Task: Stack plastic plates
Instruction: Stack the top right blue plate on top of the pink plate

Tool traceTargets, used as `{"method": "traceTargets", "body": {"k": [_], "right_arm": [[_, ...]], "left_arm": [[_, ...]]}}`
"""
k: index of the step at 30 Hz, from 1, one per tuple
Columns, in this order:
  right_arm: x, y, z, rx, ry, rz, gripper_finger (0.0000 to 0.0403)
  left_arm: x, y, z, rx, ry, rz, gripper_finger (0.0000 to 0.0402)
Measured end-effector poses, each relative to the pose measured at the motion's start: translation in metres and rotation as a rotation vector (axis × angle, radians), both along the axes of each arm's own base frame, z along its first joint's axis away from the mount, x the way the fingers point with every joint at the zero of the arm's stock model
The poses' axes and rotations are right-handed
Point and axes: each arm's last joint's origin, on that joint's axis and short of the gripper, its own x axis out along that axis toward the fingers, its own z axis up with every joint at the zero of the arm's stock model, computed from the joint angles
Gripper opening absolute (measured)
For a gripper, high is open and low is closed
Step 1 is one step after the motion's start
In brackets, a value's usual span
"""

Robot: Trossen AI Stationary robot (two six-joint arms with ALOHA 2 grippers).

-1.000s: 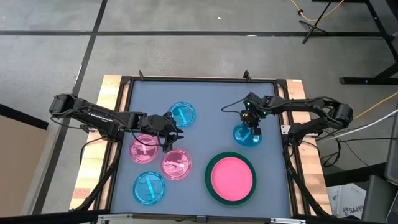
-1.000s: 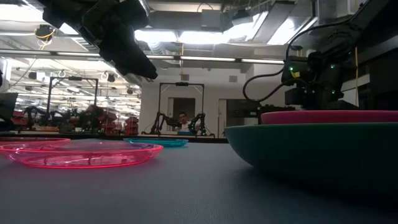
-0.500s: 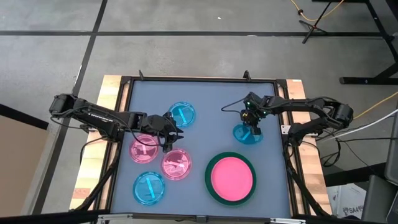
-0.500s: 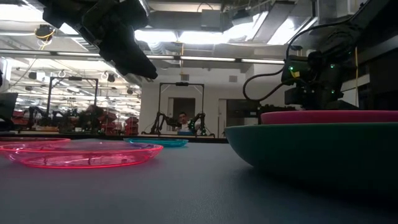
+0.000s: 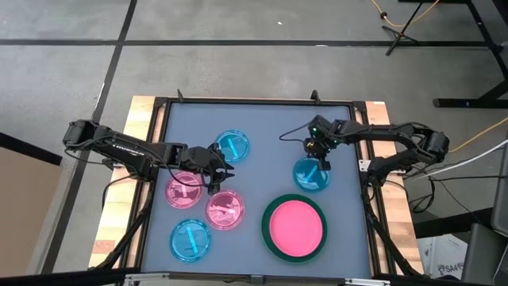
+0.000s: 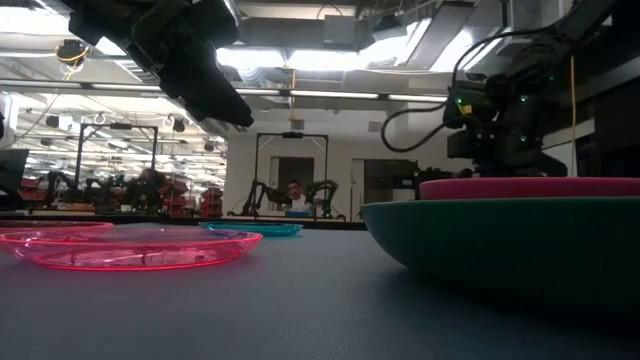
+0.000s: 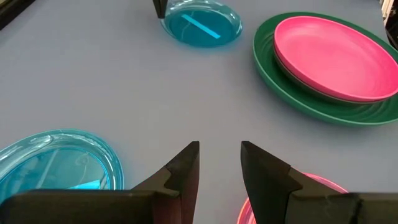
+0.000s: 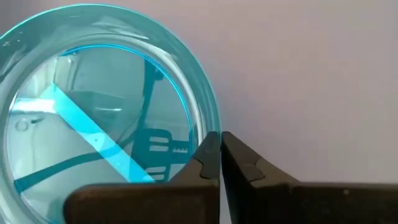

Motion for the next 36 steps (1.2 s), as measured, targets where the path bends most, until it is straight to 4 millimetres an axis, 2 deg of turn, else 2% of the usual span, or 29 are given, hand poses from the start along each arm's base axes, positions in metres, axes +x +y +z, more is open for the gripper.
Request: {"method": "traceTargets", "body": {"k": [22,36], "right_arm": [[0.019,-0.011,0.032,-0.029,-0.096,0.009,0.0000],[0.036,-0.020,0.069,-0.076,-0.177,0.010,0.0000]], "left_arm": [[0.000,0.000,0.000,0.001,0.000,0.001,0.0111],[0.000,0.000,0.000,0.003,0.000,0.003,0.0111]]}}
